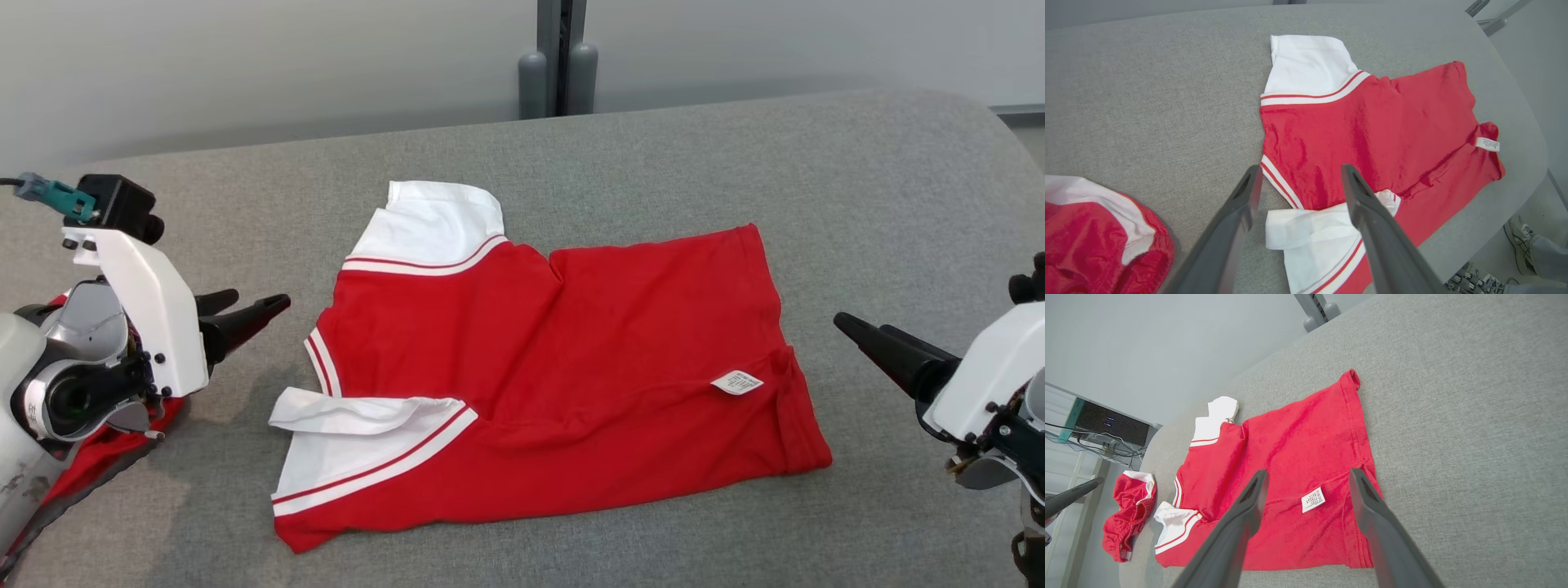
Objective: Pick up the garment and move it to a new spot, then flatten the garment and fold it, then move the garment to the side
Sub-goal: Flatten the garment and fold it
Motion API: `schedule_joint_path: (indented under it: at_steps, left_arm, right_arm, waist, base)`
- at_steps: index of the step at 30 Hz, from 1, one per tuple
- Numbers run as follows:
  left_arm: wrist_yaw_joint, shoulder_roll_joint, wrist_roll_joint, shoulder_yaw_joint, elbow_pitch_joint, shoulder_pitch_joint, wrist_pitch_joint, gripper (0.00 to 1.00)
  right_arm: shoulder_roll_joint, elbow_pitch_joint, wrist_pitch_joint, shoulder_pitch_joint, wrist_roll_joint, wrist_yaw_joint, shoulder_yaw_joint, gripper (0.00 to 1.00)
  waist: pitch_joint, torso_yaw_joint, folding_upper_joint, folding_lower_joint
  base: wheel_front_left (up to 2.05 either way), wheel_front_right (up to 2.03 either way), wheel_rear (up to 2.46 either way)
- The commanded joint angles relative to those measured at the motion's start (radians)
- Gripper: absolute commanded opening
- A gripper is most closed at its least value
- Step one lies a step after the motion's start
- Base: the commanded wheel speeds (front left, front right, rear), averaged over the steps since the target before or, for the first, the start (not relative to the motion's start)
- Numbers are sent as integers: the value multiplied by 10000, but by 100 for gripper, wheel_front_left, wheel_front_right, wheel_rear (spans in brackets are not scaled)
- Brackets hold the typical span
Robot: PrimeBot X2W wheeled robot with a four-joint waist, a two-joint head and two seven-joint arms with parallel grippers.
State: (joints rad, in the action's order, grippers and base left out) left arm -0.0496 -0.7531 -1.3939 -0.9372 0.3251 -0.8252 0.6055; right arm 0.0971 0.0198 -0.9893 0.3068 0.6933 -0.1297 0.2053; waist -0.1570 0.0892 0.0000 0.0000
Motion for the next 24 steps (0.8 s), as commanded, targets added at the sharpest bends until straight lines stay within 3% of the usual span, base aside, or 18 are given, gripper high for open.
schedule_joint_path:
  at_steps: [1,5,9,16,18,24]
  left_arm:
    - [-86,22,154,259,-25,304,-843,100]
    - [-97,-27,359,550,-251,823,-2132,100]
    - [339,-247,879,755,-861,1634,-3682,100]
    - [2030,-359,1636,1127,-2159,3573,-6553,100]
    - [2828,-381,1966,1257,-2680,4437,-7686,100]
    - [3892,-158,2501,1784,-3227,5943,-8635,100]
  right_arm:
    - [107,184,609,-301,64,-21,44,100]
    - [234,421,1601,-716,133,-21,-26,100]
    - [390,809,3114,-1324,90,-21,-175,100]
    - [644,853,5601,-2609,-479,-21,-782,100]
    - [688,608,6518,-3040,-618,-21,-1020,100]
    - [940,-269,7962,-3524,-824,-21,-1496,100]
  waist:
    - [323,-99,0,0]
    - [596,-181,0,0]
    - [845,-264,0,0]
    - [1179,-328,0,0]
    - [1182,-319,0,0]
    - [1139,-362,0,0]
  base:
    - [0,0,0]
    - [0,0,0]
    - [0,0,0]
    - [0,0,0]
    - [0,0,0]
    - [0,0,0]
